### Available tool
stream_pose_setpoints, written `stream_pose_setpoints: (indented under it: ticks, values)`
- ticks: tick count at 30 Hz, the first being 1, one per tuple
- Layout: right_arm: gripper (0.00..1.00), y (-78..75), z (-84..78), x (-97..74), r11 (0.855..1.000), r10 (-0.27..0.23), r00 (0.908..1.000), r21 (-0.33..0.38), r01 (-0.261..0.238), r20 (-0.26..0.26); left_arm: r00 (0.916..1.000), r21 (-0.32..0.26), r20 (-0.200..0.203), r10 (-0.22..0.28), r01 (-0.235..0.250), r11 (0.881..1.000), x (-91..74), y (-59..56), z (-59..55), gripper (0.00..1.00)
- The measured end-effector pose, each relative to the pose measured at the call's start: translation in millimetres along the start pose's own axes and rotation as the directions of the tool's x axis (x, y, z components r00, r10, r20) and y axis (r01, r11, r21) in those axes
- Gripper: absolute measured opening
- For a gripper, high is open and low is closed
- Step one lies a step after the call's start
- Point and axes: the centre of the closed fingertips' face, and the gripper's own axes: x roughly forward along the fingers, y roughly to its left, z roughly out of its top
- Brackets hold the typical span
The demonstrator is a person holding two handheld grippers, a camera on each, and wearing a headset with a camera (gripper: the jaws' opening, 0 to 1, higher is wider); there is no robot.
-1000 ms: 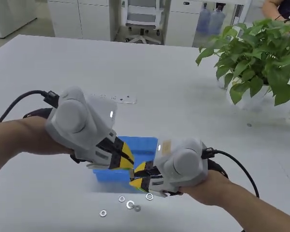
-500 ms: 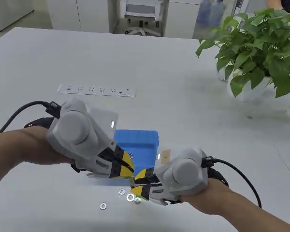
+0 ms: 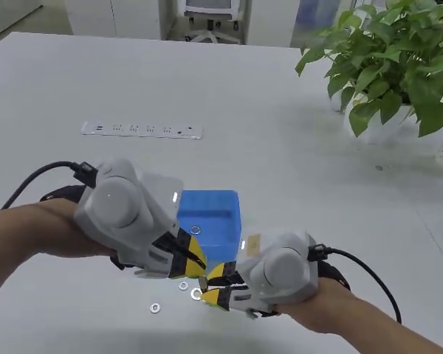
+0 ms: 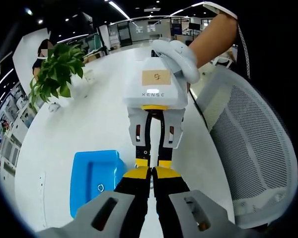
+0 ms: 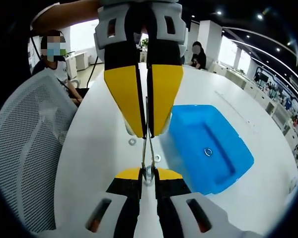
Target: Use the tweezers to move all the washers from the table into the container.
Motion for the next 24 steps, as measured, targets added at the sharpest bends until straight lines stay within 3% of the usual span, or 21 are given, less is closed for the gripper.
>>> stream_pose_setpoints:
  ticks: [24]
  values:
    - [0.11,4.9,-2.2,2.5,1.0,0.011,0.9999,0.021,-0.011,0.006,0.9998,-0.008,0.007,-0.019,0.019,1.0,4.4,-1.7,0.1,0.06]
